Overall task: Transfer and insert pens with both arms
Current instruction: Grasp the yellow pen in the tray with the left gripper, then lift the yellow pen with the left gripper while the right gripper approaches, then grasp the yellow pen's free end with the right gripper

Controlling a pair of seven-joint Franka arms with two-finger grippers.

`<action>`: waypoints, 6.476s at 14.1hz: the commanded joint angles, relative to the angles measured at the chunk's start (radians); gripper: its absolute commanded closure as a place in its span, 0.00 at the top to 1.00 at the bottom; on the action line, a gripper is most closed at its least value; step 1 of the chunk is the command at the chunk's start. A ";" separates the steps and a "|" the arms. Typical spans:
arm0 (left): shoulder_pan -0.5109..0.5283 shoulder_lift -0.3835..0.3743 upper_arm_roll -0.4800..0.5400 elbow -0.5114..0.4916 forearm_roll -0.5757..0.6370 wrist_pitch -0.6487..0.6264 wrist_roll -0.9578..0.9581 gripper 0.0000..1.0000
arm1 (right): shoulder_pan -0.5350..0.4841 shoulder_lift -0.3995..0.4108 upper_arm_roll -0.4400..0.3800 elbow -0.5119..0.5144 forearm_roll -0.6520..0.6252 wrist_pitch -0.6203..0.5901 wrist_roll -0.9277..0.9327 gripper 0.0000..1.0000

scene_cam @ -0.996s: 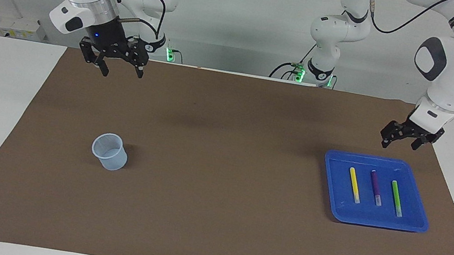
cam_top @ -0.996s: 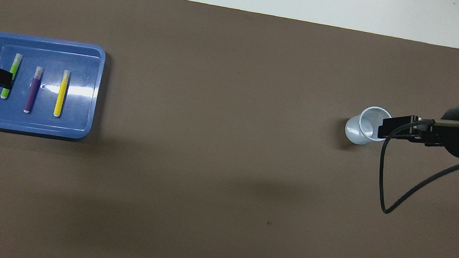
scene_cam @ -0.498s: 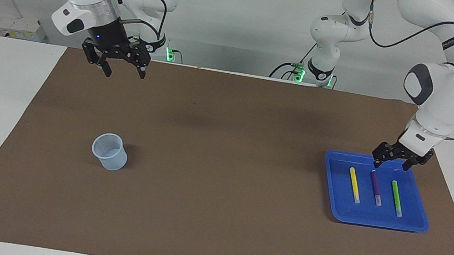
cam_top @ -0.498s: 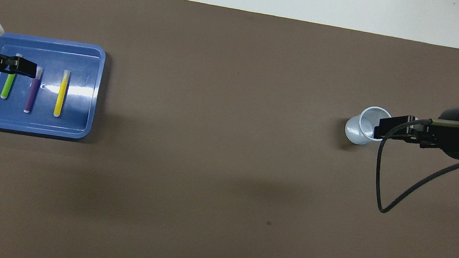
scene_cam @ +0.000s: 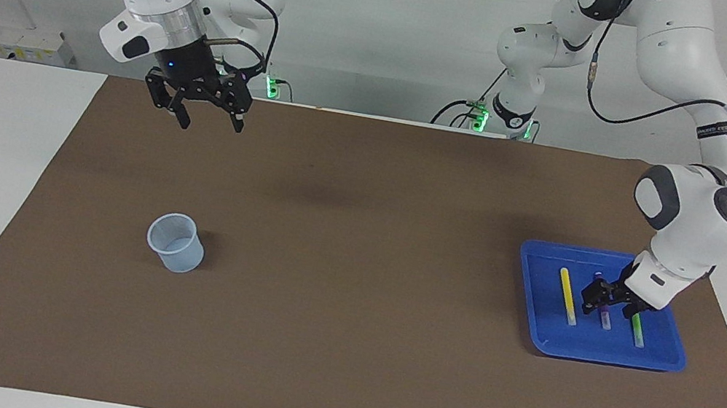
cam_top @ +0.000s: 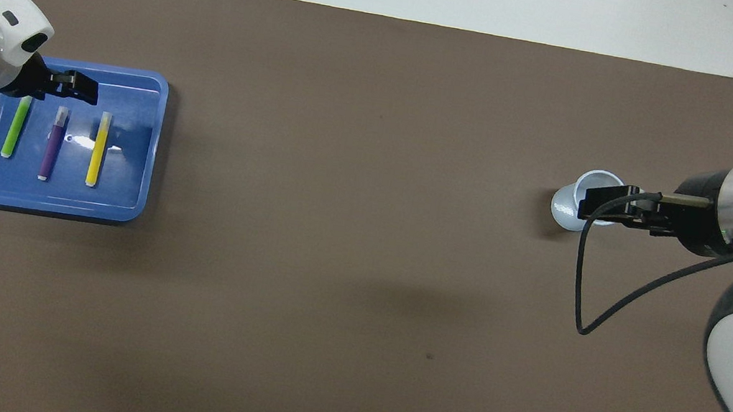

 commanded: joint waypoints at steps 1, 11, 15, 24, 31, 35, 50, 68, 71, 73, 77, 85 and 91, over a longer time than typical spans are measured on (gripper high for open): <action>-0.017 0.015 0.006 -0.023 -0.034 0.043 0.008 0.86 | -0.001 -0.032 0.000 -0.044 0.024 0.038 0.010 1.00; -0.023 -0.011 0.008 -0.129 -0.033 0.052 0.008 0.71 | 0.024 -0.033 0.000 -0.075 0.088 0.096 0.095 1.00; -0.021 -0.020 0.009 -0.149 -0.033 0.043 0.009 0.68 | 0.045 -0.021 0.000 -0.087 0.201 0.162 0.213 1.00; -0.023 -0.023 0.008 -0.150 -0.033 0.040 0.014 0.00 | 0.077 -0.016 -0.001 -0.093 0.278 0.225 0.327 1.00; -0.014 -0.025 0.003 -0.080 -0.037 -0.098 0.011 0.00 | 0.103 -0.004 0.000 -0.101 0.347 0.294 0.476 1.00; -0.021 -0.060 0.005 -0.052 -0.175 -0.210 -0.029 0.00 | 0.113 -0.007 0.000 -0.124 0.392 0.332 0.542 1.00; -0.207 -0.109 -0.038 -0.015 -0.433 -0.332 -1.073 0.00 | 0.251 0.001 0.000 -0.193 0.448 0.512 0.672 1.00; -0.354 -0.143 -0.073 -0.015 -0.708 -0.247 -1.644 0.00 | 0.406 0.137 0.000 -0.231 0.518 0.785 0.594 1.00; -0.351 -0.144 -0.075 -0.015 -0.712 -0.259 -1.644 0.00 | 0.404 0.155 0.000 -0.231 0.518 0.825 0.562 0.99; -0.351 -0.147 -0.078 -0.014 -0.717 -0.278 -1.641 0.00 | 0.407 0.160 0.000 -0.234 0.518 0.828 0.557 0.95; -0.354 -0.152 -0.078 -0.017 -0.717 -0.279 -1.640 0.00 | 0.407 0.160 0.000 -0.233 0.518 0.828 0.568 0.78; -0.356 -0.152 -0.083 -0.014 -0.718 -0.276 -1.641 0.00 | 0.422 0.160 0.000 -0.231 0.597 0.834 0.571 0.47; -0.354 -0.152 -0.084 -0.014 -0.718 -0.275 -1.641 0.00 | 0.423 0.160 -0.001 -0.231 0.605 0.836 0.505 0.47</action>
